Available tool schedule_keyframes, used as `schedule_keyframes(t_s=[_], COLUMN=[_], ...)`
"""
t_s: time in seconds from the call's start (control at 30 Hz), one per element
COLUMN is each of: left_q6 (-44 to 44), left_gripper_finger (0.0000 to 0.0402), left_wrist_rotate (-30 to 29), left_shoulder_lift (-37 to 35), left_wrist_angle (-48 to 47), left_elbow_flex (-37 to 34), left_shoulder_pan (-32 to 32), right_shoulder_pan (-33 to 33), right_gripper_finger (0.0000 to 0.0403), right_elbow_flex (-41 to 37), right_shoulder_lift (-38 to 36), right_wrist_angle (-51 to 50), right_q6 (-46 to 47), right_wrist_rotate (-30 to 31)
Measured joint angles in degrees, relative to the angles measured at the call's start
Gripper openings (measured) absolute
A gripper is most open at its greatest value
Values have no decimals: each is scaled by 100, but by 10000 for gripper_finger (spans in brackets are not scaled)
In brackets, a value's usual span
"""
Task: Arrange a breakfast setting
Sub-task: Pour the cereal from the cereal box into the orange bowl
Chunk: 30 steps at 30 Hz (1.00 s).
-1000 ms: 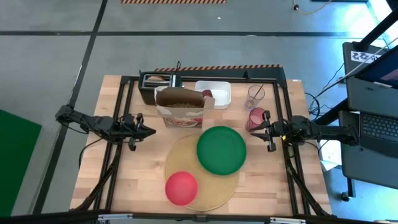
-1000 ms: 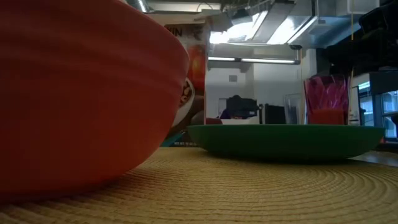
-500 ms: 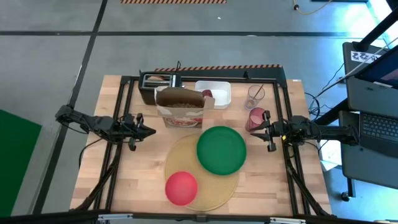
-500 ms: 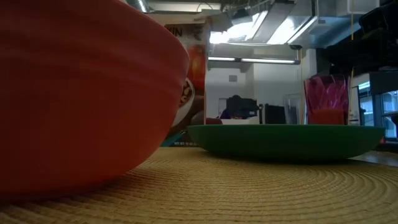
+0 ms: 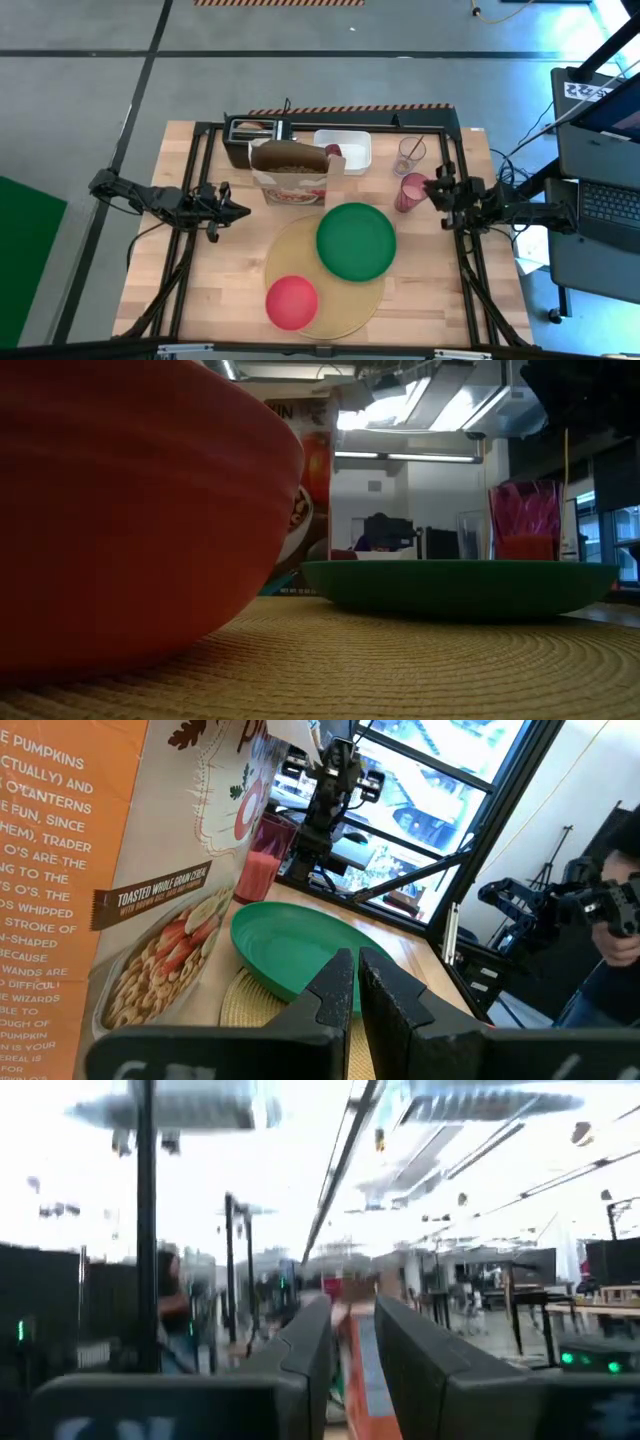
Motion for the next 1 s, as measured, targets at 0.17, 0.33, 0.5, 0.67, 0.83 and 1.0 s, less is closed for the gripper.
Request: schedule_keyframes(t_s=[0.17, 0.33, 0.5, 0.67, 0.83, 1.0], left_q6=[-2, 31, -177, -285, -725, -319], left_gripper_finger=[15, 15, 15, 15, 15, 15], left_wrist_rotate=[0, -29, -269, -989, -1280, -1841], left_shoulder_lift=[-2, -2, -4, -4, -4, -4], left_wrist_angle=[1, 1, 182, 1065, 2171, 2544], left_elbow_flex=[-1, -1, -1, -5, -1, -1], left_shoulder_pan=[-2, 0, -1, 0, -1, 0], right_shoulder_pan=[0, 0, 0, 0, 0, 0], right_gripper_finger=[85, 85, 85, 85, 85, 85], right_elbow_flex=[0, 0, 2, 41, 454, 1068], right_shoulder_lift=[2, 39, 128, 375, 932, 1802], right_wrist_angle=[-8, 143, 921, 1458, 1457, 1460], right_q6=[479, 546, 610, 598, 86, -440], right_wrist_rotate=[276, 1063, 2002, 2066, 2413, 2623])
